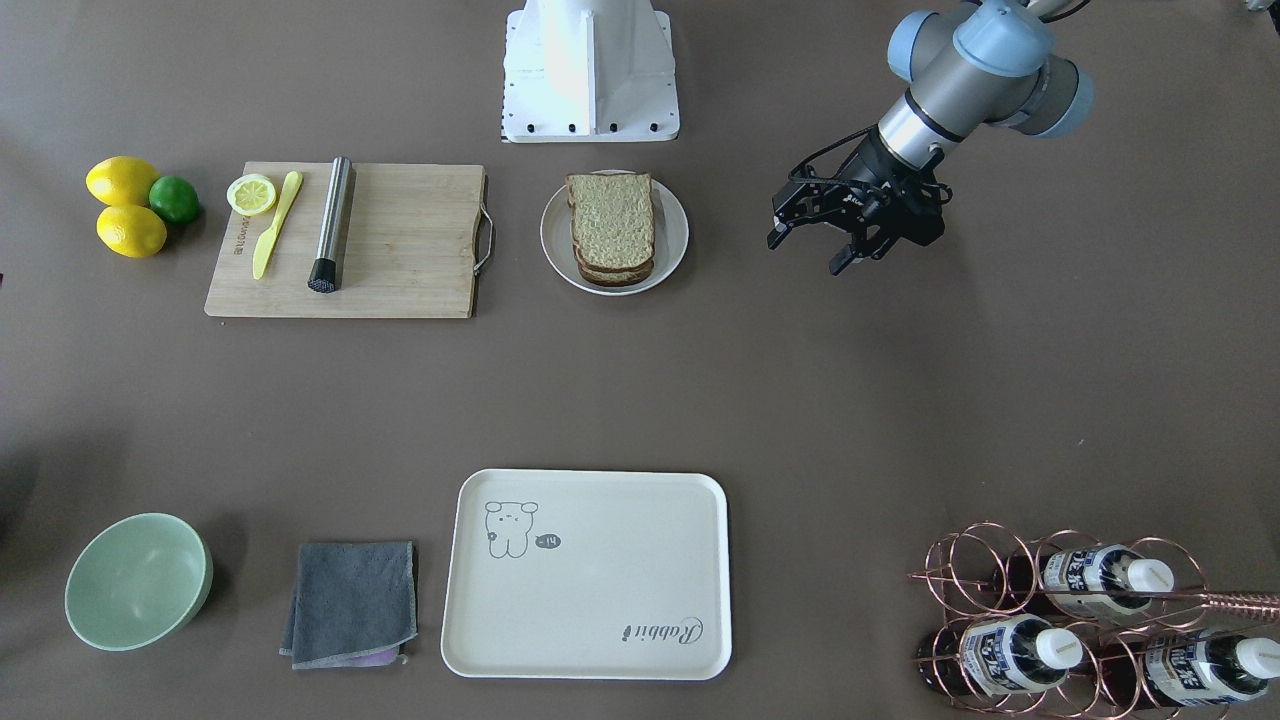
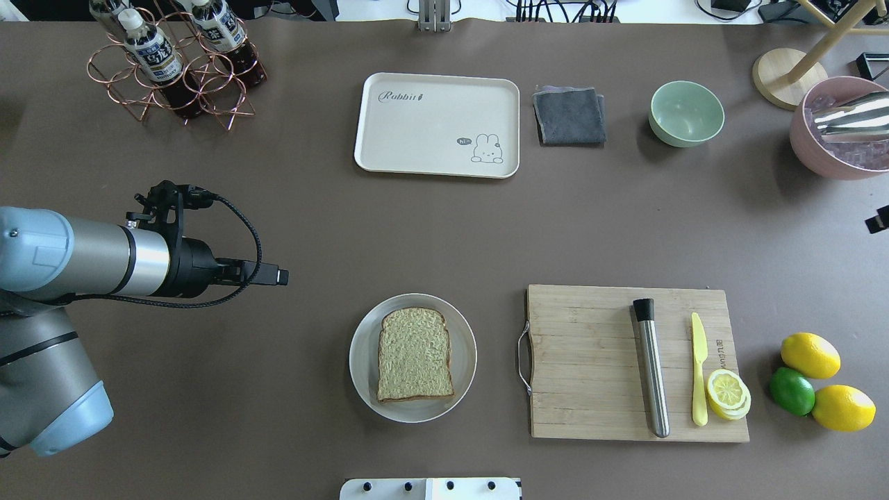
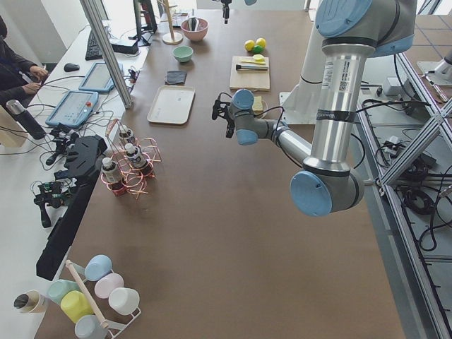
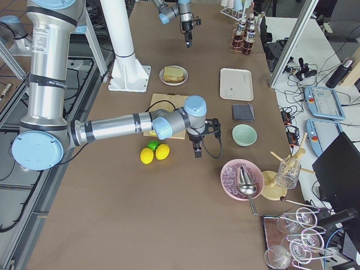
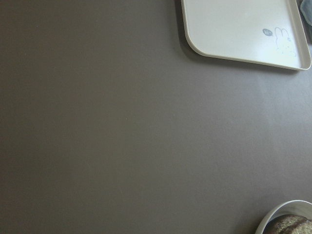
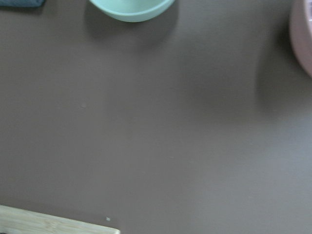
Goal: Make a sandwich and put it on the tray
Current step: 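Move the left gripper to the white plate rim and grasp it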
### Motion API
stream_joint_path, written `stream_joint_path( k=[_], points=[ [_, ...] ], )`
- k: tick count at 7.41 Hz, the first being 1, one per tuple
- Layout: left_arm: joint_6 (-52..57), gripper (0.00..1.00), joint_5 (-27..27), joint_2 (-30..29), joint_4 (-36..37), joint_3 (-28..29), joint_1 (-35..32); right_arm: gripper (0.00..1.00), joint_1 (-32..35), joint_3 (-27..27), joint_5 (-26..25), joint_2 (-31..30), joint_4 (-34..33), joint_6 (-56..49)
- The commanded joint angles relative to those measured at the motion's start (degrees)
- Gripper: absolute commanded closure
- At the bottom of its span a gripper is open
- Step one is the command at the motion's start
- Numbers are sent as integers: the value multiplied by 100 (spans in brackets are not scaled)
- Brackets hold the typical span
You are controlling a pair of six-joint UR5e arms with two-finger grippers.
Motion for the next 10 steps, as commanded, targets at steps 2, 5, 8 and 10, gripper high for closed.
stream_joint_path(
  k=[2,5,8,10],
  points=[
    [-16,2,3,11,18,-21,37,0,1451,-335,-935,-115,-2195,-3163],
    [-95,2,467,-197,403,31,658,0,1585,-476,-886,-115,-2235,-3168],
    [-579,2,1186,-805,968,66,1589,0,1585,-485,-886,-88,-2235,-3133],
    [-683,3,1252,-1077,828,251,1716,0,1585,-511,-886,-80,-2226,-3115]
  ],
)
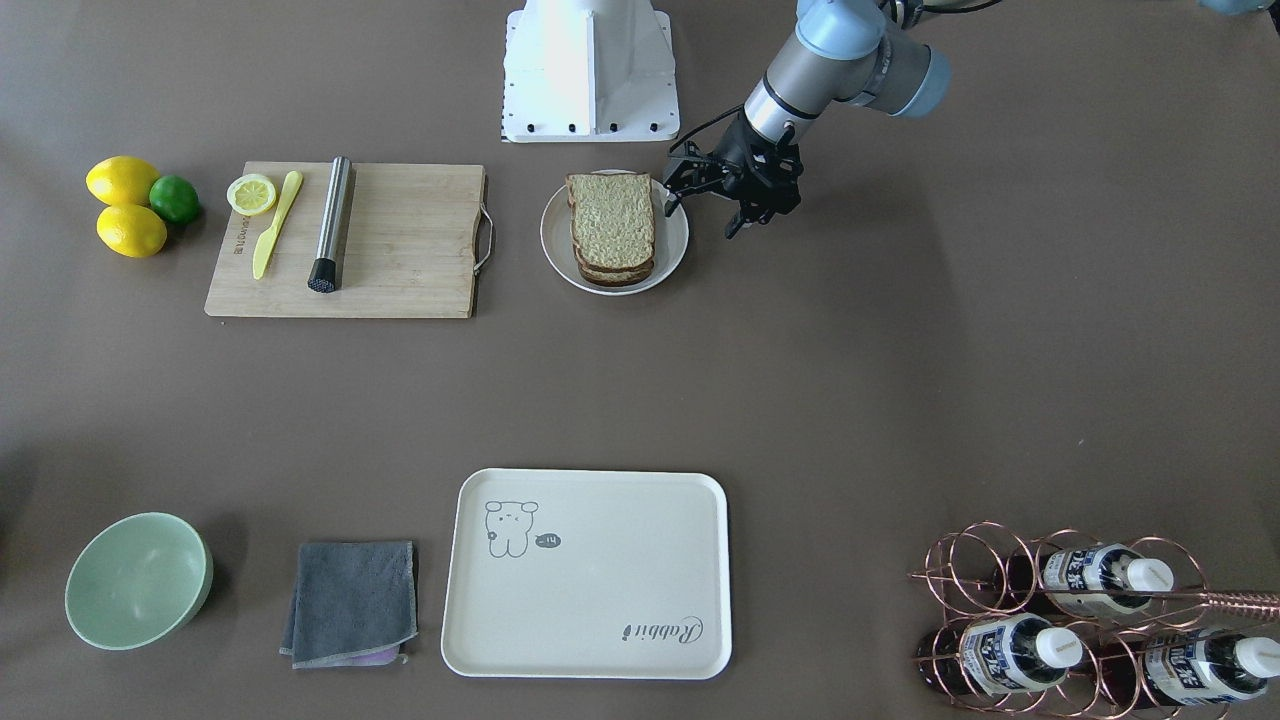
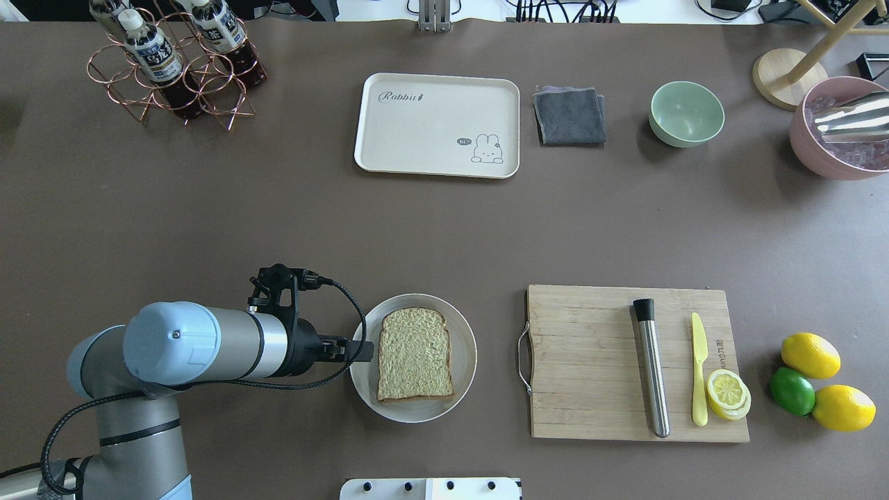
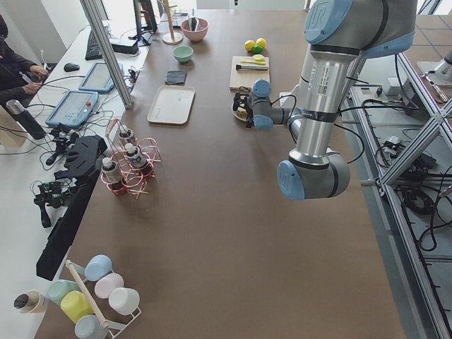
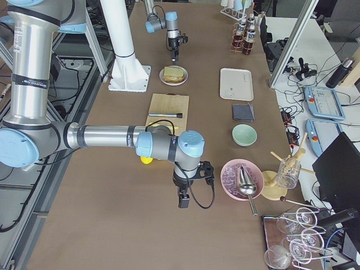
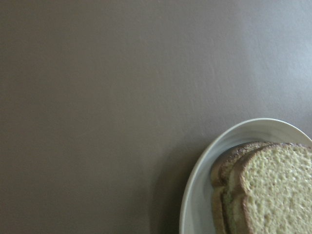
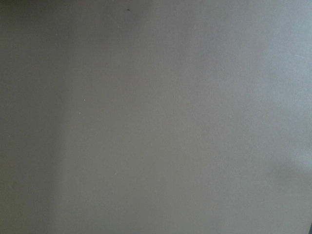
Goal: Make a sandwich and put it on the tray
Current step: 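Move the left gripper to the white plate rim and grasp it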
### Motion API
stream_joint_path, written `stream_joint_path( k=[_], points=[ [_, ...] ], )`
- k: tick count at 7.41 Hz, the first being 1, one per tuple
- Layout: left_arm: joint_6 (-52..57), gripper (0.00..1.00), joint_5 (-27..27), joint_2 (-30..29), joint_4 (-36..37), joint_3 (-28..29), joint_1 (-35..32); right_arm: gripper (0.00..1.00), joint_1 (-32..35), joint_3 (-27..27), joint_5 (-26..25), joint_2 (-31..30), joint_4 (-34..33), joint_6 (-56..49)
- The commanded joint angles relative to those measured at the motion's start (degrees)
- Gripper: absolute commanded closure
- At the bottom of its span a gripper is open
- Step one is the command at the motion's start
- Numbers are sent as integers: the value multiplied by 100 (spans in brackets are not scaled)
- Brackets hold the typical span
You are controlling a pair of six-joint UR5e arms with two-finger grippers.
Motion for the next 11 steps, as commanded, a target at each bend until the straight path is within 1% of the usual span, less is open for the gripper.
stream_joint_path(
  k=[1,2,3,4,5,6,7,9,10,11],
  points=[
    [-316,4,115,-224,-127,127,176,0,0,-24,4,11,5,16],
    [-309,4,98,-180,-127,119,133,0,0,-24,4,11,5,16],
    [-283,6,89,-137,-127,101,36,0,0,-24,4,11,5,16],
    [-265,7,-190,-127,-118,127,-156,0,0,-32,4,11,5,16],
    [-265,9,-454,-5,-127,145,-262,0,0,-32,4,11,5,16],
    [-274,14,-439,-13,-136,223,-237,0,0,-32,4,2,-4,16],
    [-274,18,-439,-83,-136,311,-211,0,0,-32,4,2,5,16],
    [-274,27,-439,-136,-145,312,-45,0,0,-41,4,11,5,25],
    [-257,38,-456,-145,-145,312,-18,0,0,-41,4,11,5,25],
    [-257,42,-456,-145,-145,312,17,0,0,-50,4,11,5,34]
  ],
)
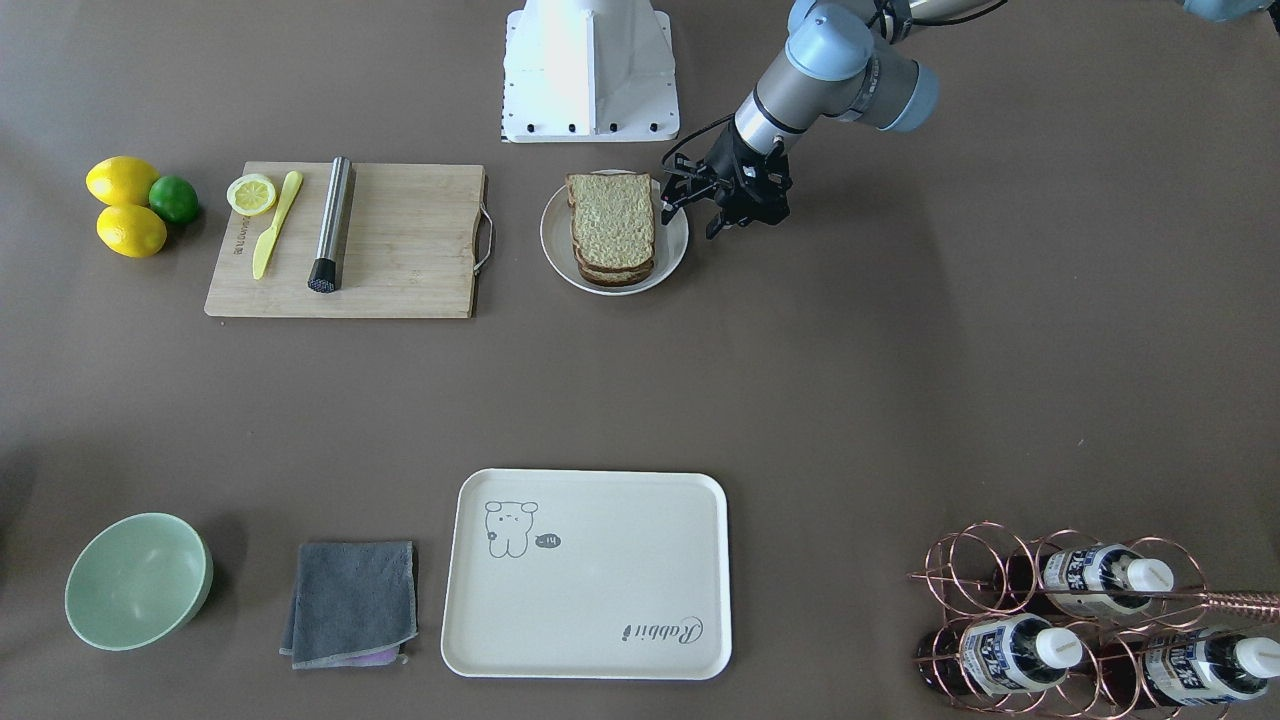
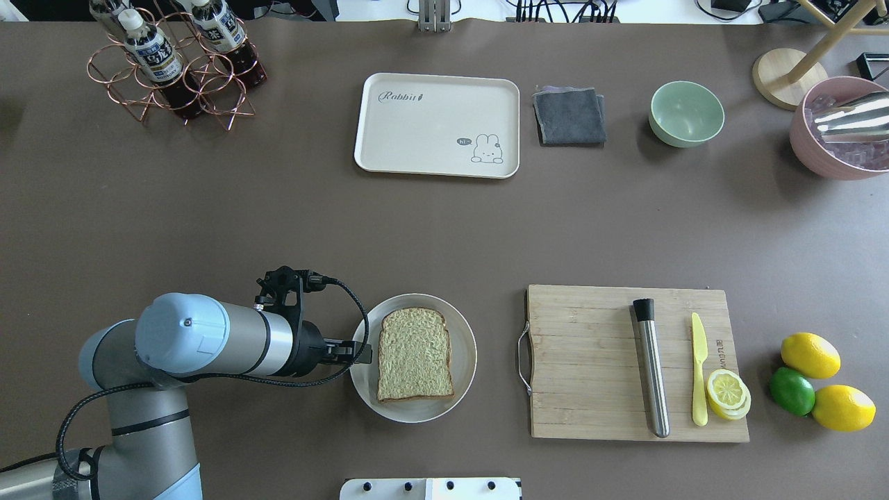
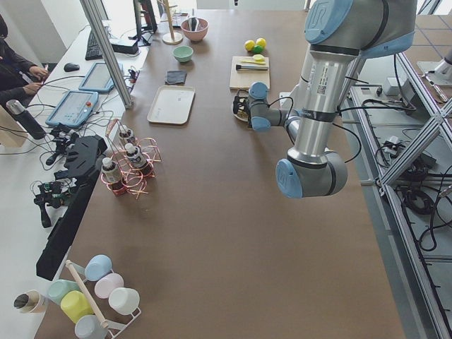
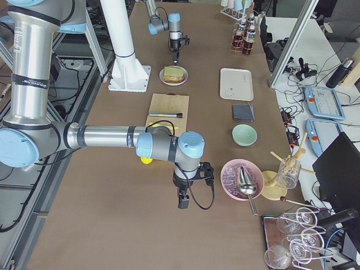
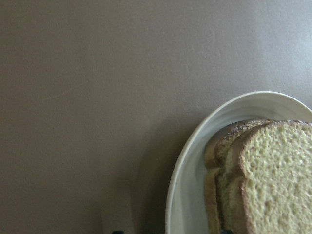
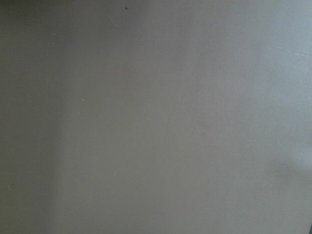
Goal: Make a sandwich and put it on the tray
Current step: 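Move the left gripper to the white plate rim and grasp it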
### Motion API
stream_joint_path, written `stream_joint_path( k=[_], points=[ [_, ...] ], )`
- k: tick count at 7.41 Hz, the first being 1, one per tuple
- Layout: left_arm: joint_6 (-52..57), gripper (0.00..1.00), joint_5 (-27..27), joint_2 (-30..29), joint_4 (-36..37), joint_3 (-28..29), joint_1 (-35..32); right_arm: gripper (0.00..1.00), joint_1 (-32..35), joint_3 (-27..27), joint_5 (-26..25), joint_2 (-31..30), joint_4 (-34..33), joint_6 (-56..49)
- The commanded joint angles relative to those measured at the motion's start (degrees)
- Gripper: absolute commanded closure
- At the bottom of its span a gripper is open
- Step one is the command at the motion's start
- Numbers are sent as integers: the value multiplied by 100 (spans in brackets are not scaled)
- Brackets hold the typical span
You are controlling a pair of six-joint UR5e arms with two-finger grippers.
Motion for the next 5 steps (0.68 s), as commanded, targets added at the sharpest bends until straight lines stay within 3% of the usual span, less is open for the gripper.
stream_joint_path(
  k=[1,2,5],
  points=[
    [16,48,-17,-13,-1,4,72,0,0,-10,9,2,-8,9],
    [16,54,-17,-13,-1,4,72,0,0,-10,9,2,0,0],
    [16,56,9,-4,-1,12,81,0,0,-45,9,2,0,0]
  ],
)
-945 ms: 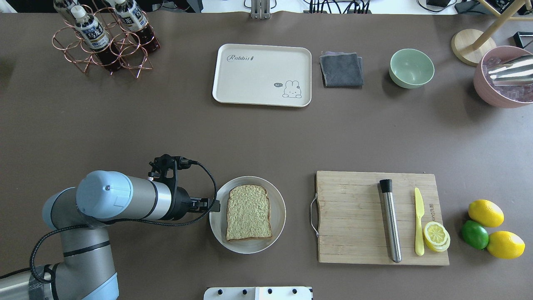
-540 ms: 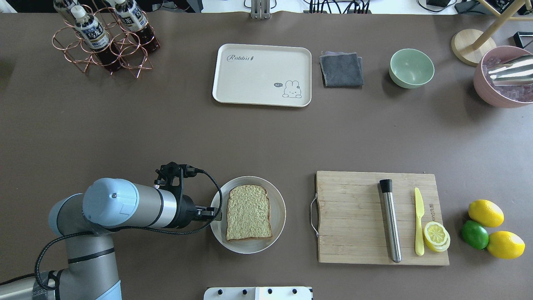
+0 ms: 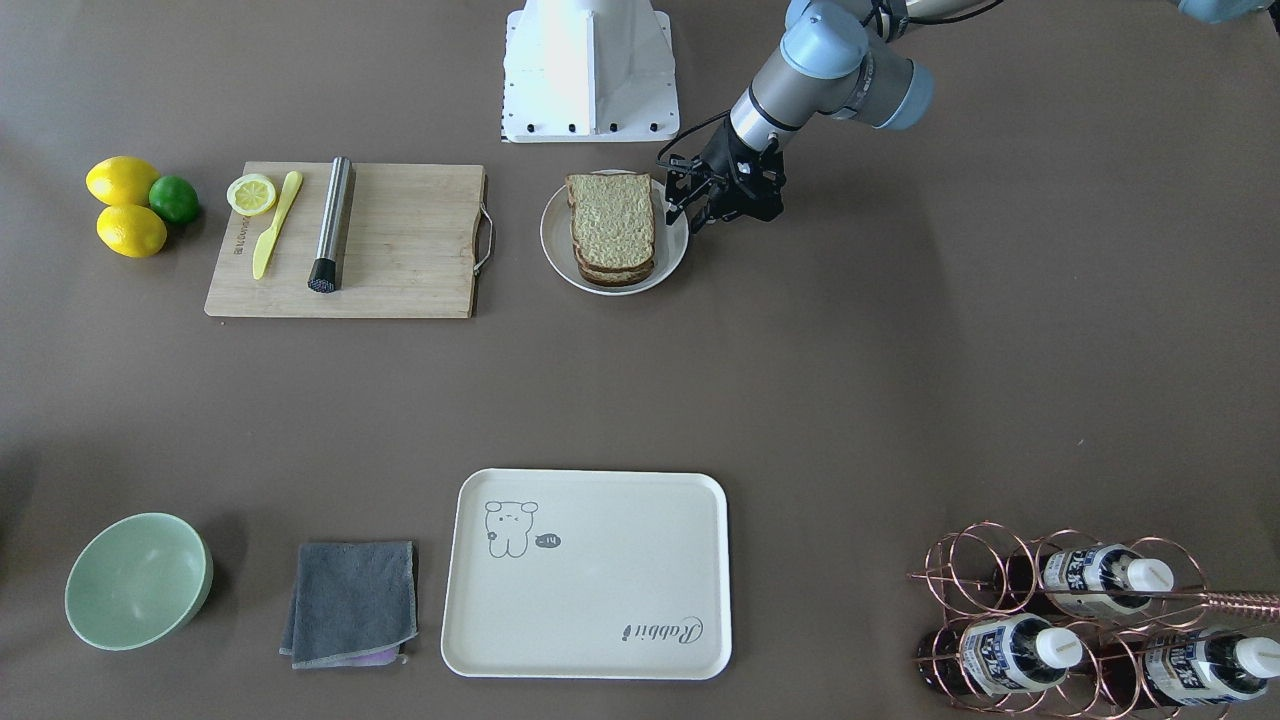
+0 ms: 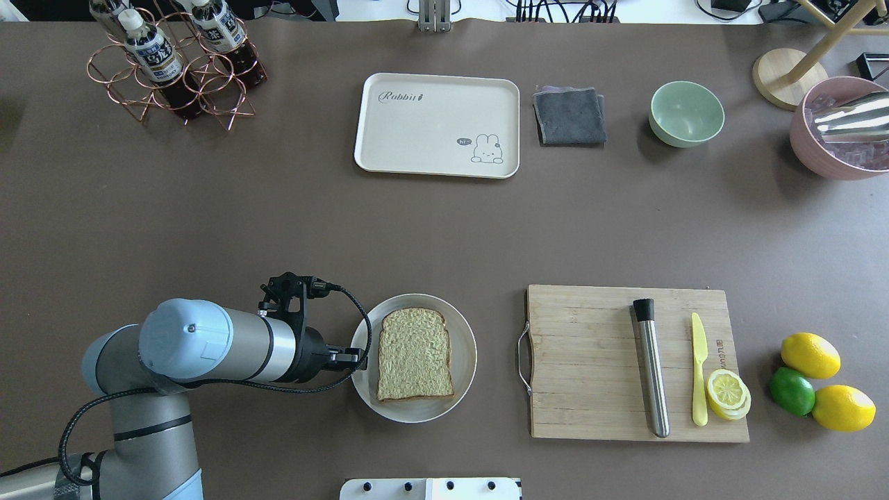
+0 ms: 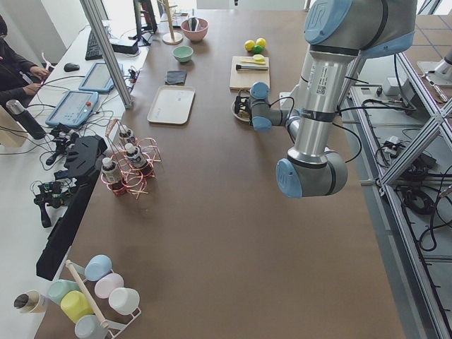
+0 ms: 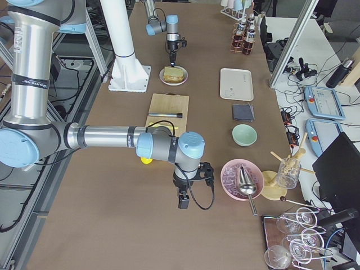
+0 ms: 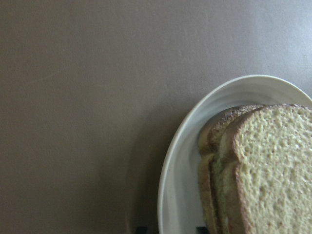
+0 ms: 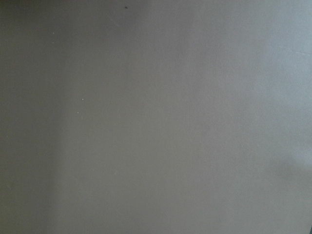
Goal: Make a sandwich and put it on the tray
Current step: 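Lift the plate with the left gripper and carry it toward the tray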
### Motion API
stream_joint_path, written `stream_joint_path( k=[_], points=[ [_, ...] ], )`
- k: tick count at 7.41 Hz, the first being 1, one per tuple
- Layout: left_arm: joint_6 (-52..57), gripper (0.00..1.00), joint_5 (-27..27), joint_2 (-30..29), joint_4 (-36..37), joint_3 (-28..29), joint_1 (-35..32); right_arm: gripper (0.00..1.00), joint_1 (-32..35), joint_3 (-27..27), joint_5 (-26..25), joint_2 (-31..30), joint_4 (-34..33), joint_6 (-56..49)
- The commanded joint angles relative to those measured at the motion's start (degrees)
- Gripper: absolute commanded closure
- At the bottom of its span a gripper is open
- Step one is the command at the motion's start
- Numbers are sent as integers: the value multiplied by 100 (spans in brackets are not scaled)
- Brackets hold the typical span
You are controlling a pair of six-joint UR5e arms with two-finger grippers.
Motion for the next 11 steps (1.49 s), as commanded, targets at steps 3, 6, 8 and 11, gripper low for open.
stream_joint_path(
  k=[3,6,8,11],
  points=[
    [0,59,26,-38,0,86,9,0,-9,-41,0,0,4,-3],
    [0,100,35,-82,9,95,9,0,0,-41,0,0,4,-3],
    [9,100,0,-91,18,95,-35,0,0,-102,0,9,13,-3],
    [271,100,-62,-161,70,86,-307,0,-9,-217,-8,61,30,-12]
  ],
)
